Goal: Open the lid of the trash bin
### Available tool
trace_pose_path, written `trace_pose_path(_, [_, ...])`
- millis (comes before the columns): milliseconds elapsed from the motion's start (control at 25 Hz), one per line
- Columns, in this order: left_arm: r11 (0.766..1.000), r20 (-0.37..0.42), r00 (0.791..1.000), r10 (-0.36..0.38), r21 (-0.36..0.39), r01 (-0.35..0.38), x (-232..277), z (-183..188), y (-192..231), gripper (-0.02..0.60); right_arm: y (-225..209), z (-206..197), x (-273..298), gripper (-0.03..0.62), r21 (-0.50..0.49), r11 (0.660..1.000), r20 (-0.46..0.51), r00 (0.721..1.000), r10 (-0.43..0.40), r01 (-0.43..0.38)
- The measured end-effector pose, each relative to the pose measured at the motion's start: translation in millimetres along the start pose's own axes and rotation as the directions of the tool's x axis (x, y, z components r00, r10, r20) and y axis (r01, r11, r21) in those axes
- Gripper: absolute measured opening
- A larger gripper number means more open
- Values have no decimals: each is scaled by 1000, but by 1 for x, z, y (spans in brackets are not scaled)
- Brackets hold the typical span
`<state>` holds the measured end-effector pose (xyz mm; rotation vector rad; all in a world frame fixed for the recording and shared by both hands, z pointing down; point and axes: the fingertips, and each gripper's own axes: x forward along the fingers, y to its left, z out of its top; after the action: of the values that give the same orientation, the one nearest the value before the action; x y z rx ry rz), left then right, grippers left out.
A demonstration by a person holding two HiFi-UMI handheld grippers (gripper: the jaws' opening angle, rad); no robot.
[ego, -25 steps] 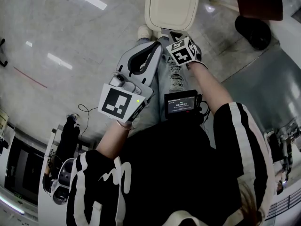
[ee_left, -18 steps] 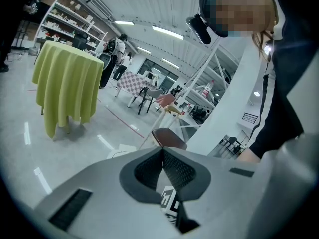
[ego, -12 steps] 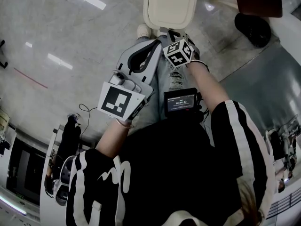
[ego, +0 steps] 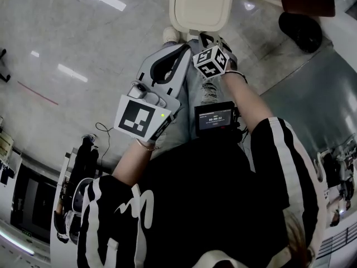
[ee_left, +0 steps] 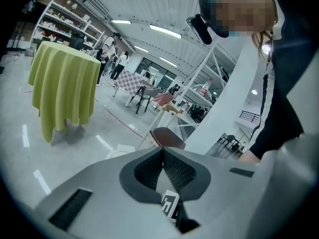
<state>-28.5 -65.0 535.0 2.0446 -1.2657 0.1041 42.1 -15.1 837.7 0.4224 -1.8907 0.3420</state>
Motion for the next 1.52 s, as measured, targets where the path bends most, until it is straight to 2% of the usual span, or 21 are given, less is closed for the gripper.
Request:
trace_pose_path(160, [1000, 0, 1000, 8, 2, -8, -1, -4, 2, 8, -3, -6, -1, 3, -3, 1000, -8, 1000, -7, 7])
trace_pose_path(360, [1000, 1, 1000, -5, 10, 5, 2, -1, 0, 8, -19, -5, -5, 3, 79, 996, 5, 999, -33, 33])
trace_pose_path(640, [1000, -4, 1000, -18, 11, 19, 4, 0, -3, 8, -22, 0, -8, 3, 89, 995, 17, 999, -36, 34])
trace_pose_path(1000, [999, -1, 1000, -31, 26, 31, 6, 4, -4, 8, -20, 23, -24, 3, 122, 992, 95, 995, -31, 19])
trace_pose_path(1520, [998, 3, 999, -42, 36, 42, 4, 11, -8, 8, -26, 66, -60, 3, 277, 960, 210, 978, -15, -45])
